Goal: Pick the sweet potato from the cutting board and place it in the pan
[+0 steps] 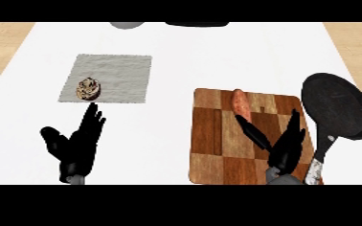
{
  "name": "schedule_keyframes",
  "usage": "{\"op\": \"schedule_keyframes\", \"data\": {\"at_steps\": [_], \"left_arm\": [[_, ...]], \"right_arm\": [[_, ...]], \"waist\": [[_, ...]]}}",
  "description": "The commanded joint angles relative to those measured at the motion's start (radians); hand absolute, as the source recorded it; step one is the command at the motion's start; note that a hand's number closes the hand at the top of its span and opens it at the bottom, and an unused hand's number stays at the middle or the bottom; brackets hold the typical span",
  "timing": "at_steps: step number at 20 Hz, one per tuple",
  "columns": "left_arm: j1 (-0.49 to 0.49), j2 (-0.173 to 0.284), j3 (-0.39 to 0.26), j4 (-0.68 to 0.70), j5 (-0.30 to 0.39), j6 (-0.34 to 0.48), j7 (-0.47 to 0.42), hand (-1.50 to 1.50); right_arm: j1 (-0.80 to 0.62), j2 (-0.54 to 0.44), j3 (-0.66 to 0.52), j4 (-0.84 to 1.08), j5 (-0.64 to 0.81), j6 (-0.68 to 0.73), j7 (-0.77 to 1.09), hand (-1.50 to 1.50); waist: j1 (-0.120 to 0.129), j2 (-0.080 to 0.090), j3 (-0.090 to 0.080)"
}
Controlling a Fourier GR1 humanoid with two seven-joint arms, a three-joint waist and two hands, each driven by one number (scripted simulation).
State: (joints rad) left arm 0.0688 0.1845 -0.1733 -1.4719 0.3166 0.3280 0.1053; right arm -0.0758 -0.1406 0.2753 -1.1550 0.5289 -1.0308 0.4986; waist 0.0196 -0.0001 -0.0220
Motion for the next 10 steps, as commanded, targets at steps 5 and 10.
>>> {"op": "schedule_keyframes", "data": {"at_steps": [5,10], "left_arm": [[-0.026,0.000,0.010,0.024,0.011,-0.012,0.012,0.00],[-0.007,-0.006,0.017,0.036,0.011,-0.016,-0.008,0.00]], "right_arm": [[-0.160,-0.155,0.021,0.062,0.065,0.454,0.420,-1.50],[-0.359,-0.199,0.064,-0.035,0.108,0.734,0.714,-1.50]], "waist": [[0.009,0.002,0.008],[-0.005,-0.006,0.015]]}}
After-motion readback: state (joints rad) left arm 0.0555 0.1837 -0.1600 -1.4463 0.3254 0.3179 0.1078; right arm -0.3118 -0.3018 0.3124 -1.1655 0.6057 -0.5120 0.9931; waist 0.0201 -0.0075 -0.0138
